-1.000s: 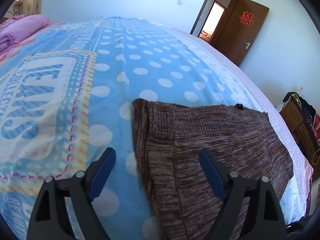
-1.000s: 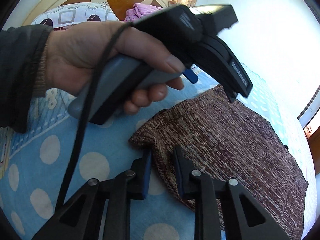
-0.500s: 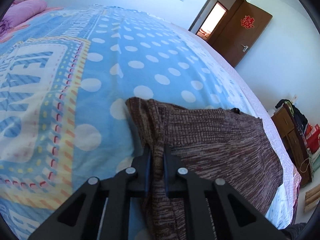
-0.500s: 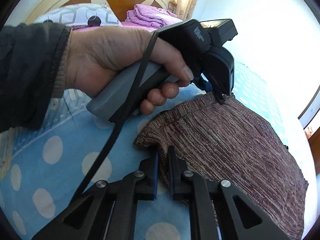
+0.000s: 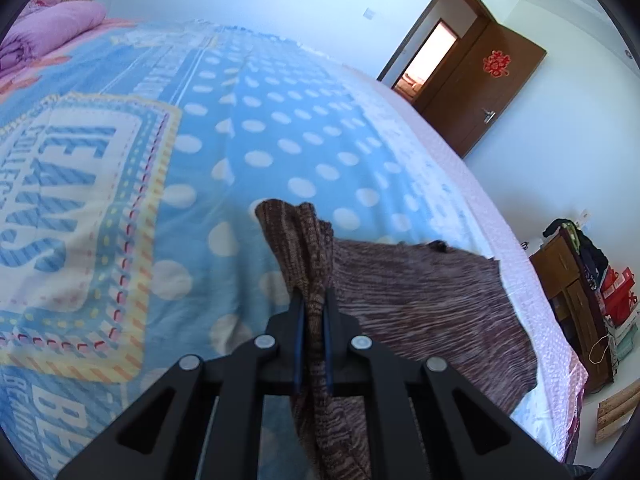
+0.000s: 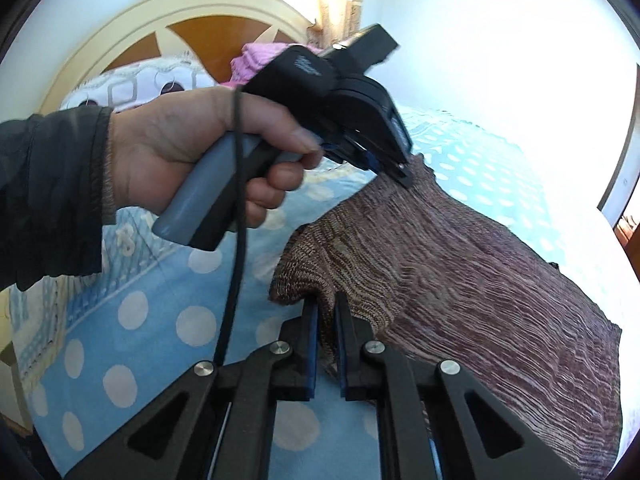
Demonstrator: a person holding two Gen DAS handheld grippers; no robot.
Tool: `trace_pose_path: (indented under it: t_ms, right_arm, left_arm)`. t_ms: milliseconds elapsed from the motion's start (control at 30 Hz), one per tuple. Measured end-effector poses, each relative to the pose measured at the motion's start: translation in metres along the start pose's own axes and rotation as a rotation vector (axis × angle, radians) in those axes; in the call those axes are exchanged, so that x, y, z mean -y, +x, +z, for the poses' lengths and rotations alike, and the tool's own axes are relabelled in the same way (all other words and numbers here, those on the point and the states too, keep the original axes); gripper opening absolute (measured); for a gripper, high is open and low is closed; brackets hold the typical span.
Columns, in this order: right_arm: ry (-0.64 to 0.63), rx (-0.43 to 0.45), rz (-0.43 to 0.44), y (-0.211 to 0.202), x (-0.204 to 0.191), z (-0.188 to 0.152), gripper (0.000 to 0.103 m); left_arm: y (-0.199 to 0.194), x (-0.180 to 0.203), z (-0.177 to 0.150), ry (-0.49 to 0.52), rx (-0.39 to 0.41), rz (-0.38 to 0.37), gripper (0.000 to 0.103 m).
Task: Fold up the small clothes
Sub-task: 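Lift the sweater edge with both tools and fold it over the rest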
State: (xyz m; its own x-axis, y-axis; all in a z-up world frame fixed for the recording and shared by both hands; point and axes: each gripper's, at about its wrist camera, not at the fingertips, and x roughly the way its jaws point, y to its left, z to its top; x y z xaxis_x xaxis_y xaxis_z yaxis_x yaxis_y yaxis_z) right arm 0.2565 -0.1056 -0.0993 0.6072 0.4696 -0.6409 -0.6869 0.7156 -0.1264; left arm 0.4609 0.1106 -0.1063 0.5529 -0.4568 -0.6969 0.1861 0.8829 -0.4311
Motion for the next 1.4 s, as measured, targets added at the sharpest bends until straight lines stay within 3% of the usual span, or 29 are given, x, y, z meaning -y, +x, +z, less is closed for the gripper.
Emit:
trace_pose_path:
  t_ms: [733, 967, 1400]
  right_arm:
    - [0.286, 0.075, 0.052, -0.062, 0.081, -0.035, 0.006]
    - [0.342, 0.090, 0.017, -0.094, 0.115, -0.048, 0.006]
    - [0.471, 0.080, -0.040, -0.138, 0.164, -0.088, 0.004]
  left_arm:
    - [0.000, 0.103, 0.018, 0.051, 0.046, -0.115, 0.007]
    - [0.014, 0.143, 0.022, 0.082, 0.056, -0.161, 0.007]
    - [0.054, 0.212, 0.019, 0.151, 0.002, -0.254, 0.007]
